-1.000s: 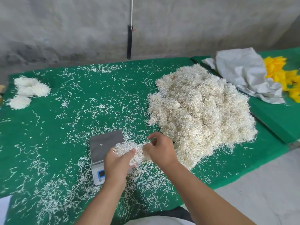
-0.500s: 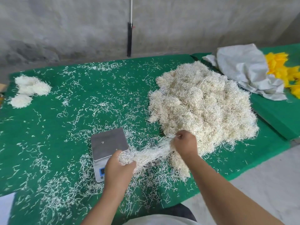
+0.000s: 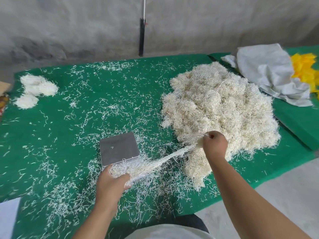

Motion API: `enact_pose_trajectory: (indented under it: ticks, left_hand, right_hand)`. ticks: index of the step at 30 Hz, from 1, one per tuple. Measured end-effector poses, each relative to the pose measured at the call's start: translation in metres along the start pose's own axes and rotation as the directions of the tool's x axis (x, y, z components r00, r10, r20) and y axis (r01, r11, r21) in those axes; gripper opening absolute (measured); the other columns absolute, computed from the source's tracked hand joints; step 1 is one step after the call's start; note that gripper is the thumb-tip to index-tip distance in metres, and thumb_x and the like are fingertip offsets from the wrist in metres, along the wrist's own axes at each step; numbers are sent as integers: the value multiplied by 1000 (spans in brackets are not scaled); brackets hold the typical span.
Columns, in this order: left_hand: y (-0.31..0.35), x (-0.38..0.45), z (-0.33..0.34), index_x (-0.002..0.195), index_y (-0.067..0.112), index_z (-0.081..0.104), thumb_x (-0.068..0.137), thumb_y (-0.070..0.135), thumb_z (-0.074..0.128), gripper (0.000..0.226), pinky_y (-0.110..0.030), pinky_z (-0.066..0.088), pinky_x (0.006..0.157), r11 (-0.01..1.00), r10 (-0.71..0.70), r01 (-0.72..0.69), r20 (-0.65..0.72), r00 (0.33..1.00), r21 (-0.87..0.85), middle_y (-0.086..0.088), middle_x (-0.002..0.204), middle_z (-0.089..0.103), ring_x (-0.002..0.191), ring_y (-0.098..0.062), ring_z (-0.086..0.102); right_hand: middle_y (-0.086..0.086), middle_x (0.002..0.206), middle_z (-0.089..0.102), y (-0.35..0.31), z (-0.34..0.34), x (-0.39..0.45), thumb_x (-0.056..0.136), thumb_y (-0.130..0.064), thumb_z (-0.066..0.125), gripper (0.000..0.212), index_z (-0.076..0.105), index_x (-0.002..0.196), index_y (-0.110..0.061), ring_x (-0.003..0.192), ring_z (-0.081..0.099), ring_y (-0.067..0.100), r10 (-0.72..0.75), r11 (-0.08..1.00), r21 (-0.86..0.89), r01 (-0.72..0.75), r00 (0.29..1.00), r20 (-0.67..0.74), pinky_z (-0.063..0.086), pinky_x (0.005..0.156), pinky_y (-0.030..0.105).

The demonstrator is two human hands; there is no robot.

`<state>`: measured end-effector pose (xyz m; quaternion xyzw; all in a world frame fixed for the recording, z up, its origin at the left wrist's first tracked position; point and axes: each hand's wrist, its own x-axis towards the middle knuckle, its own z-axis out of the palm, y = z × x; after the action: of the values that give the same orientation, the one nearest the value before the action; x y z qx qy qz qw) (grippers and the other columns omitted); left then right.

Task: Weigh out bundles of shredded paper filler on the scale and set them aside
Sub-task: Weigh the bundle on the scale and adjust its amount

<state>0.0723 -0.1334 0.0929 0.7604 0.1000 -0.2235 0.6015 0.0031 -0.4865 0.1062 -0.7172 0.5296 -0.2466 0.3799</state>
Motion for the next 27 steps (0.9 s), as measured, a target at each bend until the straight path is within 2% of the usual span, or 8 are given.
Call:
enact_pose_trajectory:
  ticks: [3, 8, 9, 11, 13, 18, 21, 27]
  left_hand:
    - [-3, 3, -7, 111, 35, 67, 81, 3, 75, 45, -46, 63, 81, 1000, -20, 20, -39, 999, 9, 6, 109, 74, 93, -20, 73]
    - [-14, -5, -1, 151, 23, 44, 82, 8, 77, 78, -40, 59, 73, 991, -34, 38, -34, 999, 125, -2, 117, 67, 84, -14, 69]
    - [-15, -6, -1, 153, 22, 43, 82, 8, 77, 80, -34, 55, 66, 989, -28, 36, -50, 998, 147, -1, 115, 67, 79, -12, 66]
    - [-17, -5, -5, 155, 21, 41, 83, 8, 76, 81, -27, 48, 56, 975, -23, 43, -93, 995, 217, -3, 126, 65, 69, -6, 57]
    - [-22, -2, -9, 157, 19, 39, 83, 7, 76, 84, -24, 48, 51, 957, -37, 66, -109, 993, 283, -7, 135, 61, 67, -7, 58]
    - [-46, -5, -18, 137, 14, 56, 81, -2, 72, 61, -36, 54, 51, 901, -108, 124, -61, 992, 416, -1, 92, 69, 57, -23, 63]
    - [-54, -6, -24, 147, 12, 49, 81, -1, 75, 73, -45, 62, 58, 892, -169, 185, -74, 983, 412, -1, 92, 69, 71, -32, 73]
    - [-34, -9, -15, 152, 18, 43, 83, 9, 76, 77, -26, 48, 47, 927, -121, 130, -46, 992, 351, 7, 81, 62, 66, -23, 70]
  right_hand:
    - [0, 70, 68, 2, -5, 7, 91, 1, 57, 23, 77, 94, -10, 53, 54, 17, 86, 988, 135, -72, 991, -101, 37, 37, 17]
    - [0, 89, 72, -2, -25, 20, 93, -2, 60, 33, 74, 121, -13, 59, 51, 11, 504, 727, 574, -378, 860, -73, 42, 50, 22]
    - [-2, 85, 69, -4, -32, 23, 92, -8, 65, 24, 74, 114, -14, 62, 54, 12, 546, 758, 469, -454, 834, -76, 43, 55, 24]
    - [-2, 79, 66, -3, -41, 27, 89, -12, 70, 6, 71, 93, -17, 67, 60, 14, 447, 889, -30, -456, 881, -155, 45, 60, 25]
    - [-2, 79, 66, -4, -48, 33, 88, -12, 71, 6, 68, 88, -18, 72, 63, 14, 414, 897, -98, -431, 897, -154, 46, 62, 24]
    - [0, 79, 64, -13, -54, 32, 91, -14, 72, 8, 64, 90, -13, 76, 64, 17, 416, 908, 39, -416, 891, -180, 46, 63, 24]
    - [6, 96, 71, -13, -55, 39, 96, -10, 63, 10, 70, 102, -12, 68, 61, 7, 460, 726, 566, -391, 888, 24, 45, 51, 19]
    - [18, 140, 61, -12, -27, 11, 97, 5, 62, 66, 45, 157, -16, 119, 68, 37, 321, 834, 405, -374, 927, 196, 59, 98, 42]
